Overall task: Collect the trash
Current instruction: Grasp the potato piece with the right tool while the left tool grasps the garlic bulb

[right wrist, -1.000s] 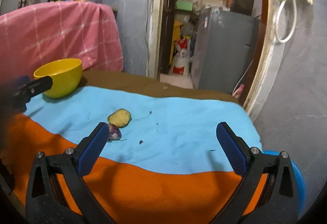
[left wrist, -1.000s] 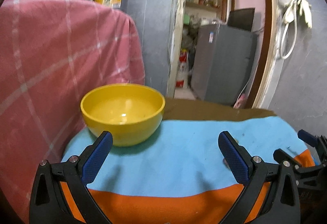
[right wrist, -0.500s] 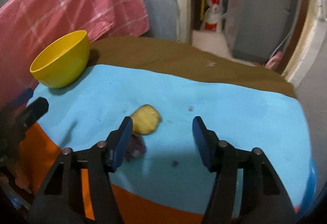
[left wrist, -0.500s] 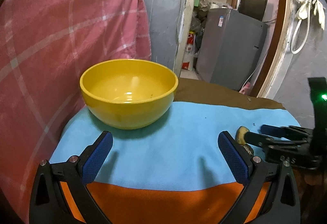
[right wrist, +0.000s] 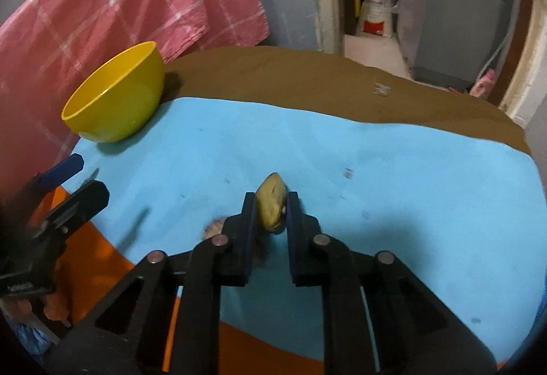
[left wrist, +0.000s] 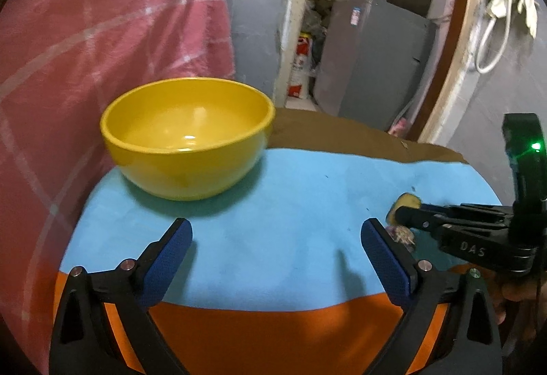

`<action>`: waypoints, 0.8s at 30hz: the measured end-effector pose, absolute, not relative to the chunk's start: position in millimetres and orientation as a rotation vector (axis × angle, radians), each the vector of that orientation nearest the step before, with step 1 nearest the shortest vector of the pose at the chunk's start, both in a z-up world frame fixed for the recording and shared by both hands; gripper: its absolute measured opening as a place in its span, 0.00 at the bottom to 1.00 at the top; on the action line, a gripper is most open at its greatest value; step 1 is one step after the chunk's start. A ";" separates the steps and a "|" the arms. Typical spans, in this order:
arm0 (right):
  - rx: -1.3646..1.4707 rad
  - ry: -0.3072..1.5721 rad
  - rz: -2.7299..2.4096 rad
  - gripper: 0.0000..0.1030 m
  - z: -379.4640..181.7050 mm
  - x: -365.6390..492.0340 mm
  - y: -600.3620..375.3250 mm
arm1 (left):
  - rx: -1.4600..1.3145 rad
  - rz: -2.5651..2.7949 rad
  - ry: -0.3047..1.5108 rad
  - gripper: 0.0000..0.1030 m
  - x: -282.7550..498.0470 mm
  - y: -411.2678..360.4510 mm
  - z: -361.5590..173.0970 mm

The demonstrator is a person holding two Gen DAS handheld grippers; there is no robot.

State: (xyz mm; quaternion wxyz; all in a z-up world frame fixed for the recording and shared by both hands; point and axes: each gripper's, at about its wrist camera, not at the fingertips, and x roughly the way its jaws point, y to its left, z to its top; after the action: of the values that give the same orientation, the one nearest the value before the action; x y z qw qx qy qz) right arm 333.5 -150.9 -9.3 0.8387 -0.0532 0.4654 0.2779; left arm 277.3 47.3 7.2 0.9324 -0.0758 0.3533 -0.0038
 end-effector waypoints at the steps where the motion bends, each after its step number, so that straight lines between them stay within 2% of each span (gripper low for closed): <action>1: -0.114 0.975 0.564 0.40 -8.9 329.6 -158.9 | -0.144 -0.018 0.733 0.94 278.9 44.4 6.0; 12: -0.063 0.881 0.407 0.36 -4.5 302.0 -204.7 | -0.048 -0.161 0.849 0.85 298.9 9.2 -6.9; 17: -0.048 0.817 0.381 0.35 0.1 289.4 -212.0 | 0.024 -0.259 0.868 0.71 305.4 -14.1 -7.9; 19: -0.030 0.807 0.382 0.35 -0.1 286.3 -216.3 | 0.039 -0.273 0.883 0.61 310.2 -23.0 -10.5; 24: 0.011 0.777 0.400 0.35 -1.6 277.5 -223.1 | 0.095 -0.293 0.902 0.48 316.0 -44.3 -16.2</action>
State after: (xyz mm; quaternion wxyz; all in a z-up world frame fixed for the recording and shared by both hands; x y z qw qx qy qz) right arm 277.5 -223.1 -1.6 0.9060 0.0053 0.3764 0.1936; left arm 316.0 -44.3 -16.2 0.8885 0.0458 0.4342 -0.1410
